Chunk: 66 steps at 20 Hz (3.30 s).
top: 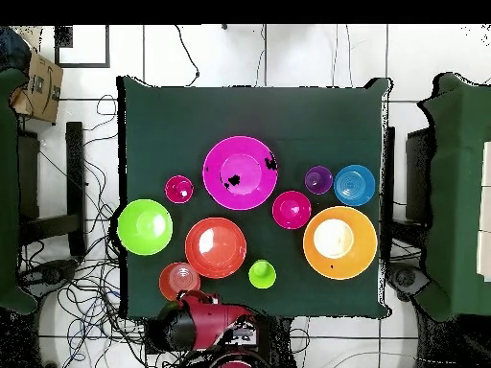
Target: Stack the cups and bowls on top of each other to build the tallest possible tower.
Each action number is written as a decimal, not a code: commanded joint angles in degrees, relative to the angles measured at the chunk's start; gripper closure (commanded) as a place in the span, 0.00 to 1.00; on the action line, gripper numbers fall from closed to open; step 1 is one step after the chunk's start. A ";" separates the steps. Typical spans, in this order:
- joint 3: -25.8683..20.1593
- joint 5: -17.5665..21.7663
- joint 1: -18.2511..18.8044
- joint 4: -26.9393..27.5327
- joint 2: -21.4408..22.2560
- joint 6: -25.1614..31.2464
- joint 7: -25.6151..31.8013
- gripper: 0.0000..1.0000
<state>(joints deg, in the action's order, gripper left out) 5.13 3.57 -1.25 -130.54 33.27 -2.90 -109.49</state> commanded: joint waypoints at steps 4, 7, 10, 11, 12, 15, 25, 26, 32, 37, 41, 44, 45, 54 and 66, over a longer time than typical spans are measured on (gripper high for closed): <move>-2.43 0.54 -2.50 0.46 -5.04 -4.58 -9.68 0.00; -2.30 -0.37 -3.85 0.57 -5.94 -5.80 -10.86 0.00; -2.35 -1.48 -5.19 0.88 -6.55 -6.45 -11.91 0.00; -2.42 -1.97 -5.82 0.96 -6.82 -6.70 -12.37 0.00; -2.55 -2.44 -6.23 1.20 -6.96 -6.60 -12.64 0.00; -2.64 -2.82 -6.80 1.40 -7.27 -6.83 -13.08 0.00; -2.03 -2.29 -7.76 2.70 -10.98 -10.05 -14.87 0.00; -2.07 -1.94 -7.49 3.11 -11.69 -10.54 -14.86 0.00; -2.09 -1.51 -7.55 4.60 -14.29 -12.28 -15.75 0.00; -2.18 -1.66 -7.97 3.76 -13.68 -12.19 -16.36 0.00; -2.10 -1.57 -7.77 2.03 -10.67 -10.35 -16.30 0.00; -2.15 -1.59 -7.59 1.01 -8.08 -8.62 -16.00 0.00; -2.52 -1.29 -7.05 0.71 -7.49 -8.27 -15.86 0.00; -3.43 -1.74 -5.75 -0.50 -2.81 -4.84 -15.37 0.00; -4.92 -1.81 -4.34 -2.06 1.82 -1.58 -15.07 0.00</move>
<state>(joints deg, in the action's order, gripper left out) 5.89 3.55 -7.04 -132.65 33.64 -11.58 -115.81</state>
